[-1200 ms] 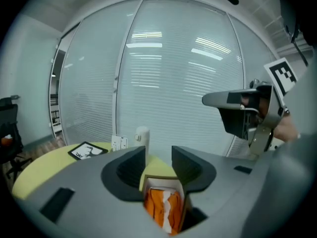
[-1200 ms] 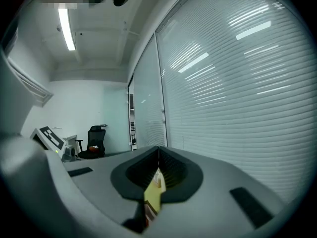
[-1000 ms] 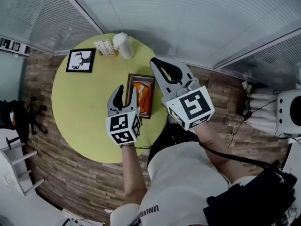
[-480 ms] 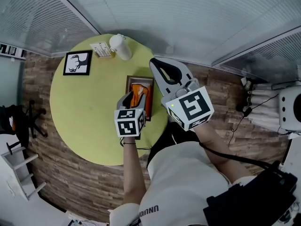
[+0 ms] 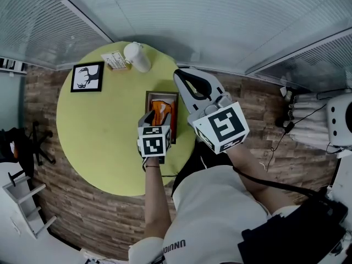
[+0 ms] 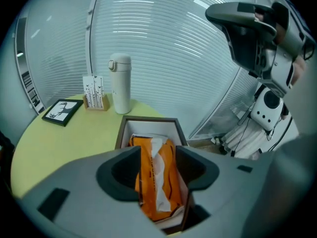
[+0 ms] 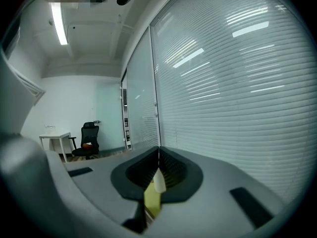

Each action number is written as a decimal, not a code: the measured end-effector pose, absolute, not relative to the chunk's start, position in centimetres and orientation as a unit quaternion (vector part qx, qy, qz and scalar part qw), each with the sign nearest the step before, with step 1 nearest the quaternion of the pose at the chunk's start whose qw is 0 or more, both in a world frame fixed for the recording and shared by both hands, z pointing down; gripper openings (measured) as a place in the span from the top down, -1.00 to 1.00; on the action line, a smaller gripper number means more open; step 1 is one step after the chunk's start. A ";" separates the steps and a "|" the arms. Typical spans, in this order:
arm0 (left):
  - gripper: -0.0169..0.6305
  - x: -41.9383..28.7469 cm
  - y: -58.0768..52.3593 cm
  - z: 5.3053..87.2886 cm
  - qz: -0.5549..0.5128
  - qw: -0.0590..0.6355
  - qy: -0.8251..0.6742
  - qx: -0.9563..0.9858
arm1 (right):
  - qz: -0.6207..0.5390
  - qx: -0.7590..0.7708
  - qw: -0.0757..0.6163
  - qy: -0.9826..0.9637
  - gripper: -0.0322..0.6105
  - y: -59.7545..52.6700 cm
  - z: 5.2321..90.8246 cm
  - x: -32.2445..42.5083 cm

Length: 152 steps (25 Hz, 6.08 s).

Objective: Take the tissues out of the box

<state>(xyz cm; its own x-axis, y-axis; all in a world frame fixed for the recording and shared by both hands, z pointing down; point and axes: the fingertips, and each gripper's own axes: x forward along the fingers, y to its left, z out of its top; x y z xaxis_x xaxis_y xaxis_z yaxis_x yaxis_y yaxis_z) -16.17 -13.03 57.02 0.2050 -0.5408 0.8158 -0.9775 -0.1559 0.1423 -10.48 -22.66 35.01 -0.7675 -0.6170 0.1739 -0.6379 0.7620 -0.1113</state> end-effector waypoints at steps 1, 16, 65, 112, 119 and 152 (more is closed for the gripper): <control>0.28 -16.1 -12.9 57.3 0.318 0.353 -0.543 0.693 | 0.083 0.336 0.064 -0.936 0.84 -22.7 35.0 -10.5; 0.26 -16.4 -12.1 60.1 0.386 0.366 -0.522 0.667 | 0.089 0.343 0.070 -0.933 0.84 -23.2 35.7 -10.5; 0.90 -17.2 -11.2 56.8 0.373 0.359 -0.561 0.646 | 0.084 0.331 0.056 -0.938 0.84 -22.3 34.6 -10.6; 0.91 -20.3 -12.6 34.9 0.148 0.077 -0.742 0.650 | 0.029 0.281 0.021 -0.959 0.84 -18.5 30.3 -12.3; 0.91 -20.7 -12.6 33.0 0.125 0.052 -0.753 0.644 | 0.023 0.281 0.017 -0.959 0.84 -18.4 30.1 -12.6; 0.91 -21.0 -12.2 30.7 0.105 0.014 -0.765 0.636 | -0.002 0.277 0.010 -0.961 0.84 -18.1 29.2 -12.8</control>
